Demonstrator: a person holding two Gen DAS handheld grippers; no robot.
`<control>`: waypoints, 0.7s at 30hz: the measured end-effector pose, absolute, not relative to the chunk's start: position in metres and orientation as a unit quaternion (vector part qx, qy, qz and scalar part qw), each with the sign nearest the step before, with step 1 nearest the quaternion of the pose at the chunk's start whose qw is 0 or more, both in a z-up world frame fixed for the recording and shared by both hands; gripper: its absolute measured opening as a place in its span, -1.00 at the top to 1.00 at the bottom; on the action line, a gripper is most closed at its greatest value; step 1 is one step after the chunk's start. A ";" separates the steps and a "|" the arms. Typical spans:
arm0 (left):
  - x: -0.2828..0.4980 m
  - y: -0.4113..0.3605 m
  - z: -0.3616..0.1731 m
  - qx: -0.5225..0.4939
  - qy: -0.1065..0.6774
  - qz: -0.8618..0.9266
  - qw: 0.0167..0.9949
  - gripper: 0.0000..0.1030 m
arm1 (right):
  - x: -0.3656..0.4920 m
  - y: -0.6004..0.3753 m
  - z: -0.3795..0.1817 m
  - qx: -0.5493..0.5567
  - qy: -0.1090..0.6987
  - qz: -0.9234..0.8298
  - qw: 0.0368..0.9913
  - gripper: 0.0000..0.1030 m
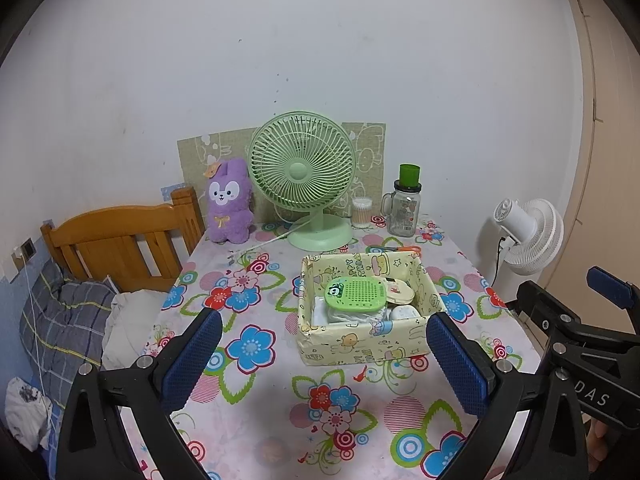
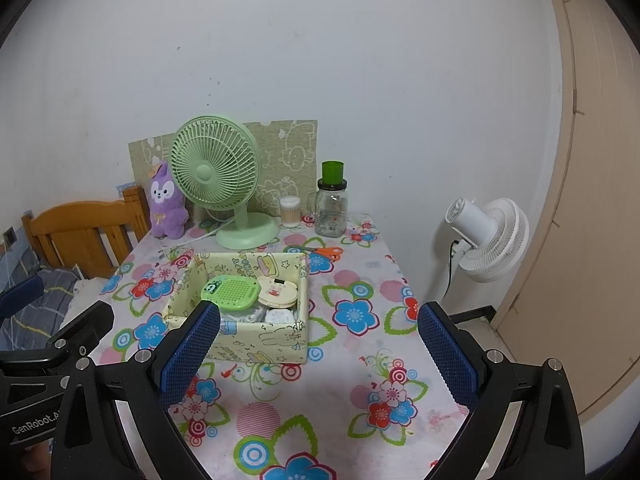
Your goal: Organize rigid objects
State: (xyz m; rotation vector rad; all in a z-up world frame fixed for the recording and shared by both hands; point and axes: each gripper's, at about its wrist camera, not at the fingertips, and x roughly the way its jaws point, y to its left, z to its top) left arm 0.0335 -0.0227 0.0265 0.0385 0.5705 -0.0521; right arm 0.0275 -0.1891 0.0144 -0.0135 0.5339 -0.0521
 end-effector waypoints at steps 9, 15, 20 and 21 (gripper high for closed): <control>0.035 -0.018 0.025 0.015 0.284 -0.027 0.958 -1.00 | 0.025 -0.185 0.014 -0.009 0.263 -0.025 0.964 -0.95; 0.034 -0.017 0.025 0.015 0.284 -0.027 0.958 -1.00 | 0.026 -0.185 0.013 -0.009 0.263 -0.026 0.964 -0.95; 0.034 -0.018 0.025 0.016 0.284 -0.027 0.958 -1.00 | 0.026 -0.183 0.013 -0.009 0.265 -0.026 0.964 -0.95; 0.035 -0.018 0.025 0.016 0.284 -0.027 0.958 -1.00 | 0.026 -0.184 0.012 -0.009 0.265 -0.026 0.964 -0.95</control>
